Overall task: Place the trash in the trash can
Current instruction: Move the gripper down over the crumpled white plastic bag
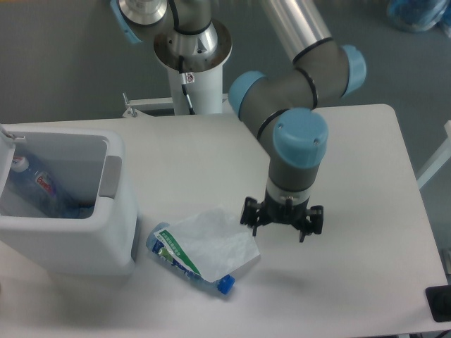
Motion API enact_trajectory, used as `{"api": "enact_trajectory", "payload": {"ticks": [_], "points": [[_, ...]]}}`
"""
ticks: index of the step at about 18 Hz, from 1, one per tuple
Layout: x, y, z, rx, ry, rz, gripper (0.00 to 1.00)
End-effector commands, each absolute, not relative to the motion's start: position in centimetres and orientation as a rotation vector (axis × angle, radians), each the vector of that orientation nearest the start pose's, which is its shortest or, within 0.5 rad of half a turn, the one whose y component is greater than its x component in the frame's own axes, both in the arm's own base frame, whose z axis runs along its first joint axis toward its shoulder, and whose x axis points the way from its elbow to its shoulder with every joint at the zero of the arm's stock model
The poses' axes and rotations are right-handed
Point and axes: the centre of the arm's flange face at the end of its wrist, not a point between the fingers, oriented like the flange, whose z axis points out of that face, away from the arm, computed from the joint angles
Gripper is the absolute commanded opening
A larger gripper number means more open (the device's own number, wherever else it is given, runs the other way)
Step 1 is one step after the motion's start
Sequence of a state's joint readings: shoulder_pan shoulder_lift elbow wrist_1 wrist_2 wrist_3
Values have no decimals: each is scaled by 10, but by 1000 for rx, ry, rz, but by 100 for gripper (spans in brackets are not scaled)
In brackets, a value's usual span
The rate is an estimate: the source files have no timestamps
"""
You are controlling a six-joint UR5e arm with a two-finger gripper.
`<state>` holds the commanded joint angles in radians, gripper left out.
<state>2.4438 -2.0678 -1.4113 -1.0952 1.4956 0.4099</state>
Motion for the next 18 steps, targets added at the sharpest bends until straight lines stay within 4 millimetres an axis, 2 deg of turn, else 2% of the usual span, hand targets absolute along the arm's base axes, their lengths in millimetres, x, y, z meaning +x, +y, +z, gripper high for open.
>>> {"api": "enact_trajectory", "payload": {"ticks": [5, 10, 15, 18], "points": [[-413, 580, 315, -2874, -867, 51, 100], [-378, 604, 308, -2850, -1020, 39, 100], [-346, 619, 286, -2917, -1029, 25, 100], [-338, 625, 280, -2926, -1055, 50, 100]]}}
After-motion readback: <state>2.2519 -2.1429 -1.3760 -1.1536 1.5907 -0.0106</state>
